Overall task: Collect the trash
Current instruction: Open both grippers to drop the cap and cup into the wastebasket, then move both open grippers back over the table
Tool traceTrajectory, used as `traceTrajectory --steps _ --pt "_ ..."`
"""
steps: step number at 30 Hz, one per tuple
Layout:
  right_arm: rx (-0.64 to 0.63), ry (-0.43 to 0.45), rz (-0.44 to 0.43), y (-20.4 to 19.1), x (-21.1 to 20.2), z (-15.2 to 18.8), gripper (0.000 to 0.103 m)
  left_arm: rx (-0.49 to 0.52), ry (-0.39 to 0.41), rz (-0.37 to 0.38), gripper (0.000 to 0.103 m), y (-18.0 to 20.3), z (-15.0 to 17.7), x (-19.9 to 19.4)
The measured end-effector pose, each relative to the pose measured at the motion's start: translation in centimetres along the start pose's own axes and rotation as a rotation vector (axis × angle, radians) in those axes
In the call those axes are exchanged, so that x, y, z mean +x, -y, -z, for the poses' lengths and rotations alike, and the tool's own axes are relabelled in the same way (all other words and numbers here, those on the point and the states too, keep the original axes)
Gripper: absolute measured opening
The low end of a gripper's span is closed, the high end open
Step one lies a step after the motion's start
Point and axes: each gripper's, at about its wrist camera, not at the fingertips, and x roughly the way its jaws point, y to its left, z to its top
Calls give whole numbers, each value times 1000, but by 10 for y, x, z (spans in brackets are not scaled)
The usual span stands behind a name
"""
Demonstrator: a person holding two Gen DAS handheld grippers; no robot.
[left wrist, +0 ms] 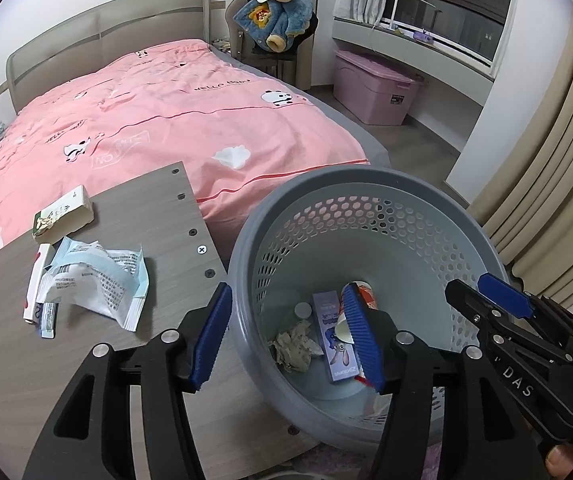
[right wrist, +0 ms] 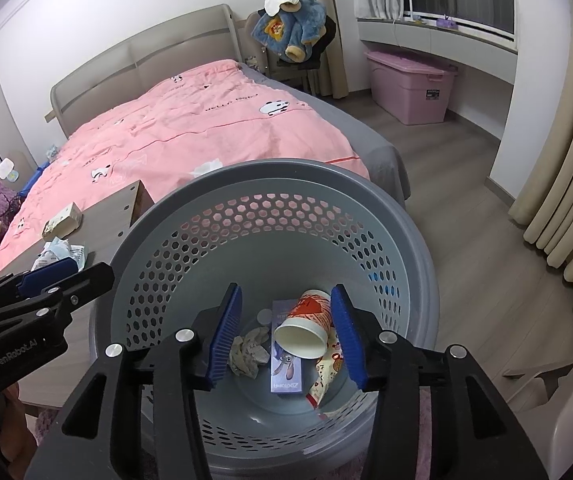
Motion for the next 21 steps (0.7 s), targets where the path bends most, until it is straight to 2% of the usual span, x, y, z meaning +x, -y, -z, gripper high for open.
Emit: traceTrajectory --steps 13,21 --pt "33 39 -9 -5 -20 7 82 -45 27 -22 62 -19 10 -16" --pt "18 59 -21 -20 -30 12 88 -76 63 -46 66 -36 20 -34"
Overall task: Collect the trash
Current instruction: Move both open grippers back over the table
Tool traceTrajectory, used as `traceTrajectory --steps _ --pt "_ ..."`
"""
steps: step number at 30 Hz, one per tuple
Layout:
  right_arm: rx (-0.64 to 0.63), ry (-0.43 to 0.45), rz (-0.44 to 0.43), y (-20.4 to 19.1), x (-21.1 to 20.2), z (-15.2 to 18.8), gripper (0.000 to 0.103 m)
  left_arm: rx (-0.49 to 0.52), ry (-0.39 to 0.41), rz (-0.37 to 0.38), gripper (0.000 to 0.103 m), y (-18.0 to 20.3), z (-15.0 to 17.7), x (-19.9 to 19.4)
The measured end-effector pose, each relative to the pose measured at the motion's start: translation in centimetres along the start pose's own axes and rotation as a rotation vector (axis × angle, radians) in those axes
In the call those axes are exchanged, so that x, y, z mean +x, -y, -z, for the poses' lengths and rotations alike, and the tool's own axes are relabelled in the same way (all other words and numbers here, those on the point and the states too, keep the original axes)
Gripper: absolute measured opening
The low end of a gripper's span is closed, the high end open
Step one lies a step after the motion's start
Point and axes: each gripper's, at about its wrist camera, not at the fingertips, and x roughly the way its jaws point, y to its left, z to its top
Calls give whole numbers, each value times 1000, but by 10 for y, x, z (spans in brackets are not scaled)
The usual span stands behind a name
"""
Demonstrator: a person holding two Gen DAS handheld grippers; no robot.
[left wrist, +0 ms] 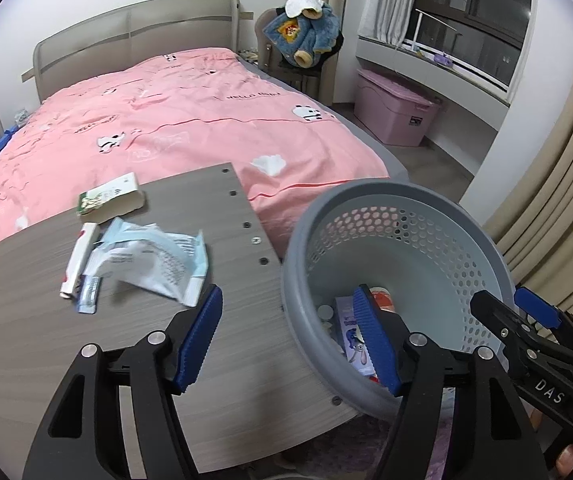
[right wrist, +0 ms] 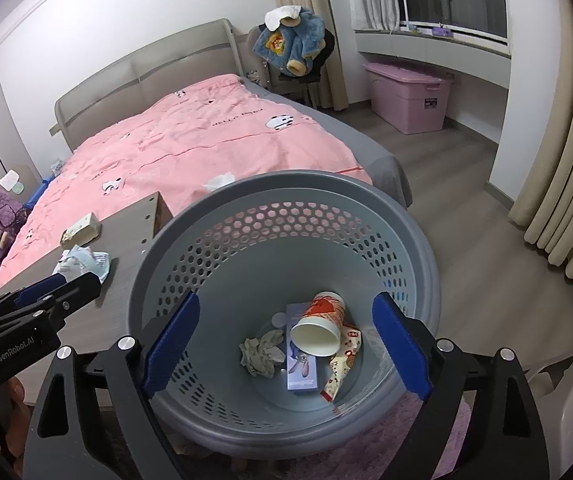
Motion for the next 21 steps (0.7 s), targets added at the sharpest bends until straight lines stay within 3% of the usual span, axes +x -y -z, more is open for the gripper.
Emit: traceTrajectory --steps 21 --pt "-94 39 -96 -66 -17 8 92 -101 68 -81 68 -65 23 -46"
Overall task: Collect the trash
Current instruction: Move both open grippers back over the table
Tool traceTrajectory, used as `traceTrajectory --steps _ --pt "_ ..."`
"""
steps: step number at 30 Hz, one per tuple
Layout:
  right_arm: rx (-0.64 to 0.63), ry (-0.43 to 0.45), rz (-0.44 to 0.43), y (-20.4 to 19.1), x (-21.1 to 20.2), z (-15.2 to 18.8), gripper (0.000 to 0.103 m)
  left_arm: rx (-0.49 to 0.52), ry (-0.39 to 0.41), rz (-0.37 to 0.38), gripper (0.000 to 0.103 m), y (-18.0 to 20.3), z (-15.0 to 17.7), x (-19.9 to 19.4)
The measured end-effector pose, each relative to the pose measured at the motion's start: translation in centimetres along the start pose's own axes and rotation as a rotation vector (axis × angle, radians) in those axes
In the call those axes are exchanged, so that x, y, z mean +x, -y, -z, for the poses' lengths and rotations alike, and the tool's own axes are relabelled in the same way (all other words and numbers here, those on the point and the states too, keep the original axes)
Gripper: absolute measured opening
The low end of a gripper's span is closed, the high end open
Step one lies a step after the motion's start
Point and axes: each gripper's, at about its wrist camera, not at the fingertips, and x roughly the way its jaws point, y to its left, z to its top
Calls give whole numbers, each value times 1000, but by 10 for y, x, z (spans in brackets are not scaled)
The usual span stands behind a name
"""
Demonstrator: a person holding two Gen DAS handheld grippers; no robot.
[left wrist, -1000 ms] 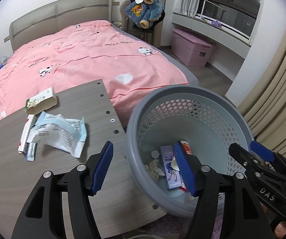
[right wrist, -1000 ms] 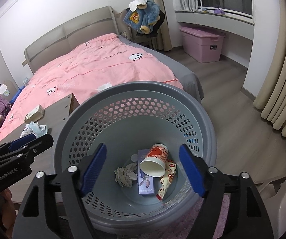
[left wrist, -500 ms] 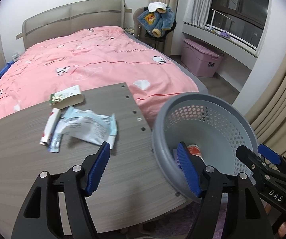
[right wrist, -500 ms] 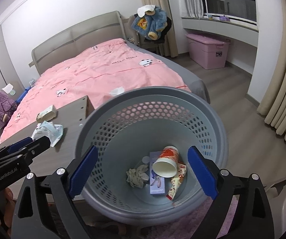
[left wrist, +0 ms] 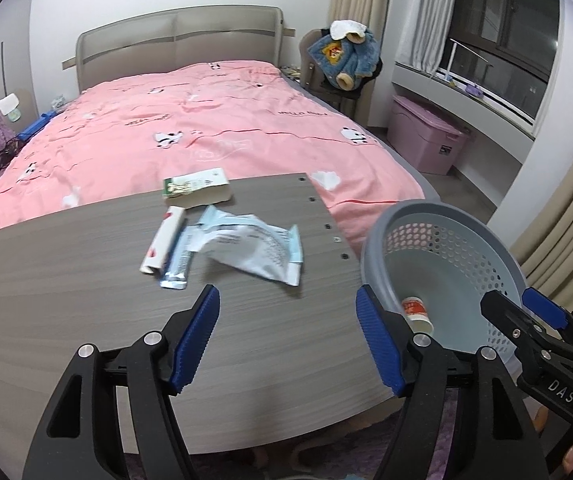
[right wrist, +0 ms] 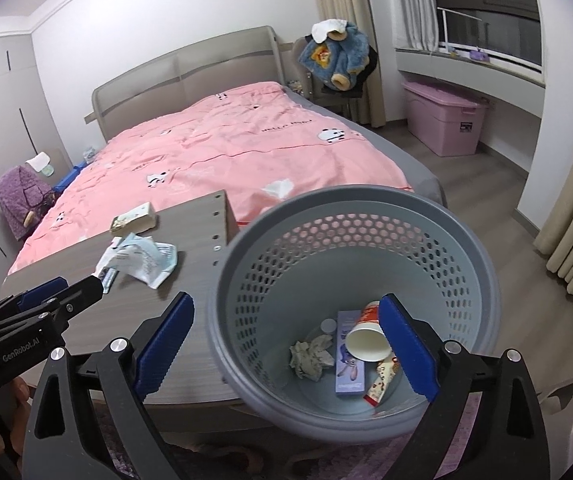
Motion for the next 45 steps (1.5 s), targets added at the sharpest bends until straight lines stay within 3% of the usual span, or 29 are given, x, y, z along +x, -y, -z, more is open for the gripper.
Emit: traceTrajectory --steps 45 --pt "-122 -30 -94 -74 16 1 92 -133 17 -80 68 -78 18 -14"
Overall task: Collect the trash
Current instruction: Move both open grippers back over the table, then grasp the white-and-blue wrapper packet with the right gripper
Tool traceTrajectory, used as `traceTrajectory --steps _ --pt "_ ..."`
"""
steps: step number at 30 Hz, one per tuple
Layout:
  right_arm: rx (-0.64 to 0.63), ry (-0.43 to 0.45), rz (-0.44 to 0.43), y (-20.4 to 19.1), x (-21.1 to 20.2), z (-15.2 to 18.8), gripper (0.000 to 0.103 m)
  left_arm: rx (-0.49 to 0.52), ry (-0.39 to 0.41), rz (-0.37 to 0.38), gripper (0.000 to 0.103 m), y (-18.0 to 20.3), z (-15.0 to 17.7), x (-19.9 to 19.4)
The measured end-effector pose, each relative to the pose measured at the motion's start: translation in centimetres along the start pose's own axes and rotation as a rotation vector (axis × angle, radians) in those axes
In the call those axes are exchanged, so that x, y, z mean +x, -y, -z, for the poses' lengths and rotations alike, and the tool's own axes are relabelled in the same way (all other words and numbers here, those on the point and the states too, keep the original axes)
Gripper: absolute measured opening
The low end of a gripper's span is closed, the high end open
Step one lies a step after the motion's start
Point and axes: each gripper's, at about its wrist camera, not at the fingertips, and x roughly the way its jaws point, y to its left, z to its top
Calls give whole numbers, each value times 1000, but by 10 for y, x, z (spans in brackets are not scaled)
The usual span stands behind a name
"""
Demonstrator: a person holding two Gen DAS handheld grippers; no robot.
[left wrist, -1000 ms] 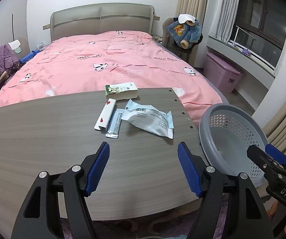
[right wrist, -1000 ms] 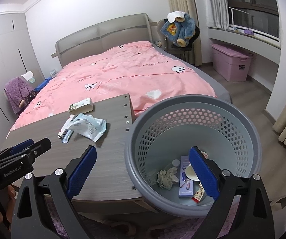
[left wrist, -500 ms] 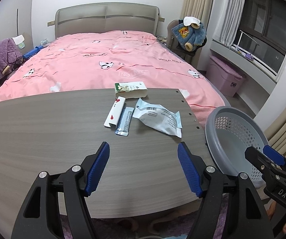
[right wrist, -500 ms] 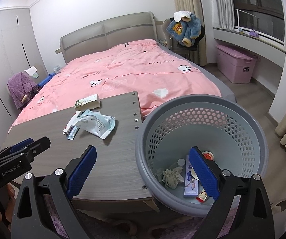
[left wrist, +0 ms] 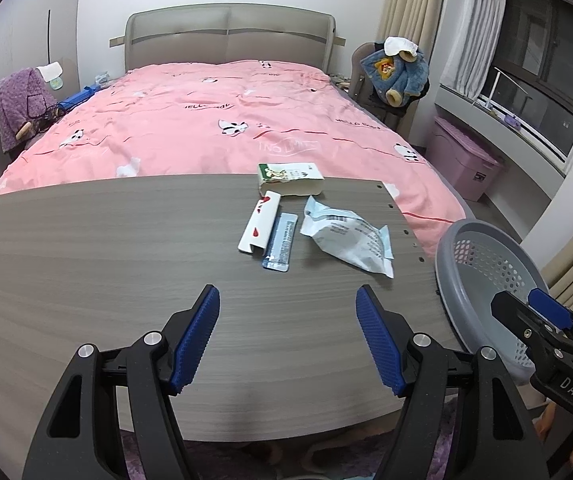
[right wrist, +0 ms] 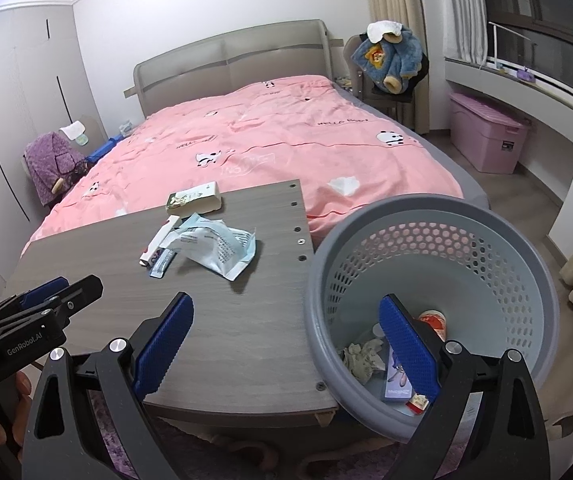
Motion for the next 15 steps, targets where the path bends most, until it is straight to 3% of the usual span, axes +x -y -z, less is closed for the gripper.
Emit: traceTrajectory --steps 15 --pt "-24 -23 -20 -15 22 -10 92 -26 -21 -12 68 -13 -2 14"
